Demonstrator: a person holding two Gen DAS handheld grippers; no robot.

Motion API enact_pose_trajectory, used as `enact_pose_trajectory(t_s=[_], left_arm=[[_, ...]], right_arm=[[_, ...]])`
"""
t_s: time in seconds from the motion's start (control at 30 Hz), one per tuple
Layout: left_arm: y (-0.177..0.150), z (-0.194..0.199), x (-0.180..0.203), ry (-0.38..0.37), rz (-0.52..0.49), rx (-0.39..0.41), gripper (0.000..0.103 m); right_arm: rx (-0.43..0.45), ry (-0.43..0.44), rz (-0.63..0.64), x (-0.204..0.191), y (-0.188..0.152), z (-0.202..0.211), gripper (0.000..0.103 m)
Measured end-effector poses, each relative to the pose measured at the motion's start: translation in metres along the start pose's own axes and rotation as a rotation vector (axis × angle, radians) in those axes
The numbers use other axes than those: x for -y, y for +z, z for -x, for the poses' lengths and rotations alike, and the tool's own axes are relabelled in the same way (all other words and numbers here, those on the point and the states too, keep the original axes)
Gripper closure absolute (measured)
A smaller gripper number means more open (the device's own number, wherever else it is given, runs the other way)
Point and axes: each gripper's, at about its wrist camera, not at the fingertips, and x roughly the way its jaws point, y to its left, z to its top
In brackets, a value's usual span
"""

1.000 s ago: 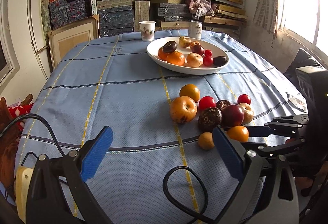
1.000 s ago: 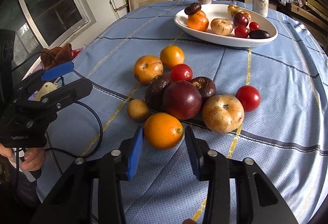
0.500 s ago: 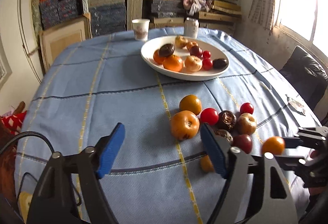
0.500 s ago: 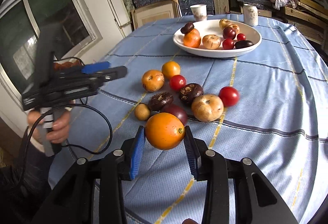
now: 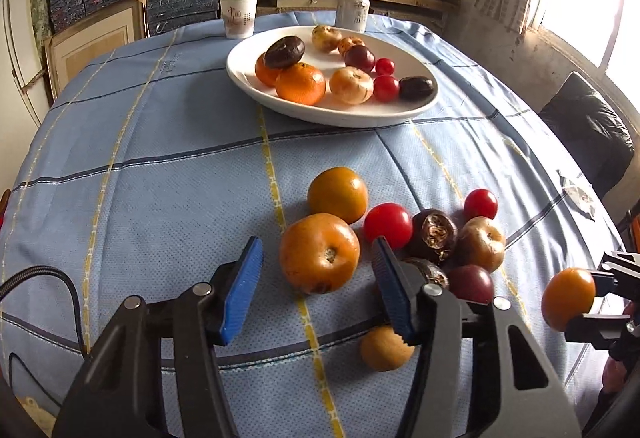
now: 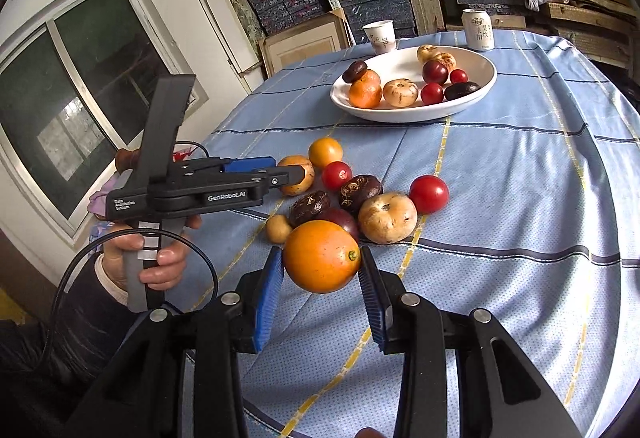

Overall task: Organize fruits
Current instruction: 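Grasp an orange with the right tool while the left tool grasps a large orange fruit, then place the orange and orange fruit onto the white plate with both tools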

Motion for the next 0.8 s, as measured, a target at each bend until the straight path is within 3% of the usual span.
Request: enact_pose_trajectory(t_s=[0.3,0.53,0.67,0.8], left_arm=[[-0.001,-0.012,0.003,0.006,-0.012,-0.032,0.058],[0.001,-0.011,0.001,0.002,-0.003,-0.035,0.060],[0.011,0.004,-0.004,-0.022,0.019,-0.012,0.060],[0.044,0.024,-0.001,-0.062,0.001,0.035,0.060]], right_arm=[[-0.004,0.009,-0.015,0.005,-0.001,-0.003,0.064],[0.002,-0.008,-0.011,0.008,0.004,0.001,0.064],[-0.005,-0.030,0.018,0.013,0.022,0.005,0.064],[0.017,-0.094,0.069,0.022,0.058,0.004,0.064]])
